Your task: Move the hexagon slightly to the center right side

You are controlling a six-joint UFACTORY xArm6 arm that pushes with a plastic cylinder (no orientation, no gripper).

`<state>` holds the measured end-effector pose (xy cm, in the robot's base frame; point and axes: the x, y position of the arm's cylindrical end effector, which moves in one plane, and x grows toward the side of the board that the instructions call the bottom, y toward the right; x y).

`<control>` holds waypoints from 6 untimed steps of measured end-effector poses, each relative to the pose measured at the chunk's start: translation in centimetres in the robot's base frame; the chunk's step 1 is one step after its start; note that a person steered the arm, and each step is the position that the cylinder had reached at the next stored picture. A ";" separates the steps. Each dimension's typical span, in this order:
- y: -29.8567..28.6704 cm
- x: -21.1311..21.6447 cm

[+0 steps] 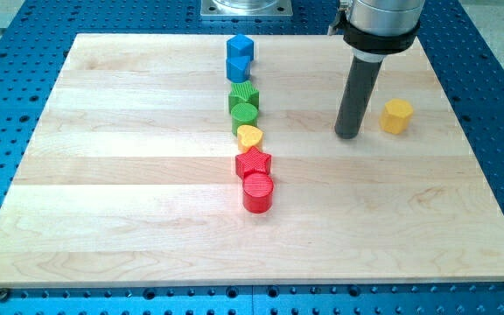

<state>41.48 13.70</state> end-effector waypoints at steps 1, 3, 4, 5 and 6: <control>2.5 -0.1; 5.9 0.0; 5.9 0.0; 6.3 0.0; 7.1 0.7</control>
